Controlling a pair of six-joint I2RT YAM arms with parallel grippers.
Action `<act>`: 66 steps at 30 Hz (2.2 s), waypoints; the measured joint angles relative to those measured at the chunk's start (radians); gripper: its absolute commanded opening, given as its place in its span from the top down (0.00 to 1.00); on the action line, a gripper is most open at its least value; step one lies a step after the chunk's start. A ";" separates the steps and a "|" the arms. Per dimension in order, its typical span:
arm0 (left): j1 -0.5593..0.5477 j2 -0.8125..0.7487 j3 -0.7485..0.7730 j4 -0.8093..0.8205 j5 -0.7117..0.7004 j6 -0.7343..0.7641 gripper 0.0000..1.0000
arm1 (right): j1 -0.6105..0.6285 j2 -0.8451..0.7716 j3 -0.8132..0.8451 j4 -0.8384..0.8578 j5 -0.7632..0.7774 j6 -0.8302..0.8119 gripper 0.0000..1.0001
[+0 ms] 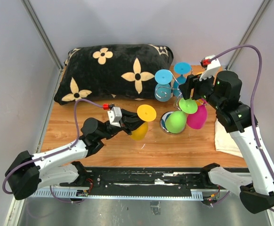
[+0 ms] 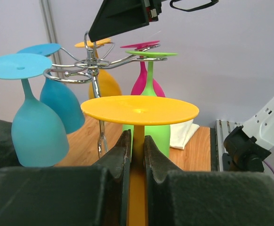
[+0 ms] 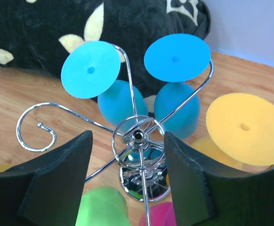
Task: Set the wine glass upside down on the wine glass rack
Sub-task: Turn the wine glass upside down at the wine rack.
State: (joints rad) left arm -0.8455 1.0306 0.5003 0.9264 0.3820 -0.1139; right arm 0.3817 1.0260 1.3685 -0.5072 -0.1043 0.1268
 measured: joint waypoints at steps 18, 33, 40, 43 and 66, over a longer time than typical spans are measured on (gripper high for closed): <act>0.000 0.150 0.075 0.153 0.022 0.008 0.99 | 0.000 0.048 -0.033 0.100 0.032 -0.016 0.72; 0.000 0.297 0.121 0.279 0.056 0.047 1.00 | 0.000 0.037 -0.050 0.116 0.046 -0.019 0.93; 0.000 0.377 0.193 0.316 0.091 0.071 1.00 | 0.000 0.030 -0.058 0.124 0.047 -0.019 0.95; 0.000 0.402 0.224 0.312 0.105 0.094 0.99 | 0.000 0.027 -0.060 0.125 0.047 -0.019 0.95; 0.011 0.543 0.304 0.271 0.128 0.215 1.00 | 0.000 0.024 -0.067 0.135 0.047 -0.023 0.96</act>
State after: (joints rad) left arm -0.8345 1.5734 0.8043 1.1973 0.5102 0.1013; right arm 0.3817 1.0504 1.3018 -0.3725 -0.0578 0.1043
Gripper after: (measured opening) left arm 0.114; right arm 0.327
